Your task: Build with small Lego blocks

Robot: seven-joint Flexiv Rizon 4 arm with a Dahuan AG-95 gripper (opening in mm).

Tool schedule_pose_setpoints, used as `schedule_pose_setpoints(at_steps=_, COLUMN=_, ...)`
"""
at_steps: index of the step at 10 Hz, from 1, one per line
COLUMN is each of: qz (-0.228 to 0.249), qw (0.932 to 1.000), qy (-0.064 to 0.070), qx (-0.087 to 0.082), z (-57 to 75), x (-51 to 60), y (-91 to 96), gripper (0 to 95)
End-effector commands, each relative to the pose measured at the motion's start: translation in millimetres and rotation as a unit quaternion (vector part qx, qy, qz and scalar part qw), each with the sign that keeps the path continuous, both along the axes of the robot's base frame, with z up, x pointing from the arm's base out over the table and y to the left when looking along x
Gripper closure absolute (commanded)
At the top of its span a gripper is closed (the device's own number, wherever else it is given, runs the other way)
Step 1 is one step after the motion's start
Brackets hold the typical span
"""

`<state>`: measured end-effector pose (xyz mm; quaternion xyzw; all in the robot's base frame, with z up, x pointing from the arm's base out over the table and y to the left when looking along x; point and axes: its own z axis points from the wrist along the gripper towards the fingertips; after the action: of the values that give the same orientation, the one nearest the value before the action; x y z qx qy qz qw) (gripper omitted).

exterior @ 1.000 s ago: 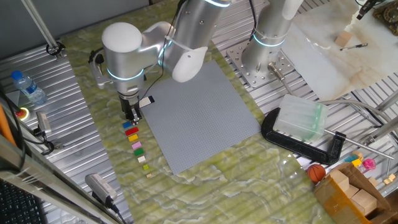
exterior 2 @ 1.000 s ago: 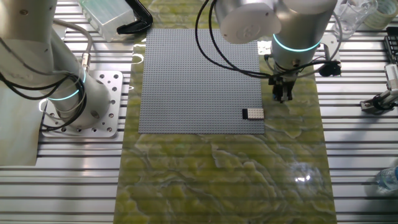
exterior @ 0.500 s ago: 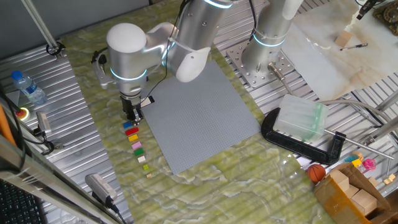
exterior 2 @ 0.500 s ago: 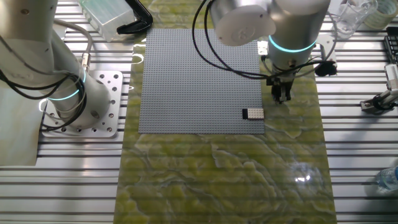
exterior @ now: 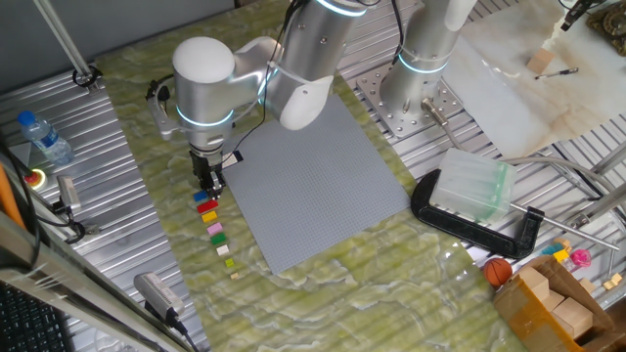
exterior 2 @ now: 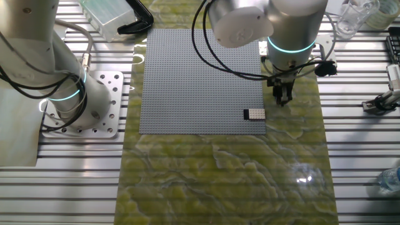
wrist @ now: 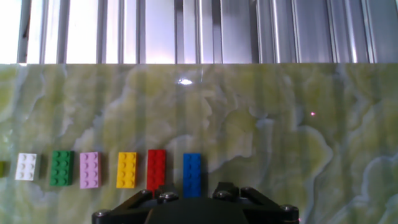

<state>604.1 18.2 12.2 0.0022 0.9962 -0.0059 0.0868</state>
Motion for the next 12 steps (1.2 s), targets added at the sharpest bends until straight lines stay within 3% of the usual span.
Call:
schedule_pose_setpoints(at_steps=1, qz=0.004, qw=1.0000, qy=0.000, qx=-0.001, z=0.5, x=1.8, y=-2.8, gripper=95.0)
schedule_pose_setpoints(at_steps=6, qz=0.017, qw=0.9998, qy=0.001, qx=-0.009, z=0.3, x=2.0, y=-3.3, gripper=95.0)
schedule_pose_setpoints(at_steps=7, qz=0.019, qw=0.9997, qy=0.002, qx=-0.013, z=0.3, x=2.0, y=-3.3, gripper=76.0)
schedule_pose_setpoints(at_steps=8, qz=0.019, qw=0.9997, qy=0.002, qx=-0.014, z=0.2, x=2.0, y=-3.3, gripper=95.0)
schedule_pose_setpoints(at_steps=9, qz=0.021, qw=0.9997, qy=0.002, qx=-0.014, z=0.2, x=2.0, y=-3.3, gripper=76.0)
schedule_pose_setpoints(at_steps=11, qz=0.025, qw=0.9996, qy=0.001, qx=-0.017, z=-0.6, x=2.4, y=-3.9, gripper=76.0)
schedule_pose_setpoints(at_steps=12, qz=0.023, qw=0.9996, qy=0.003, qx=-0.018, z=-0.5, x=2.6, y=-4.4, gripper=95.0)
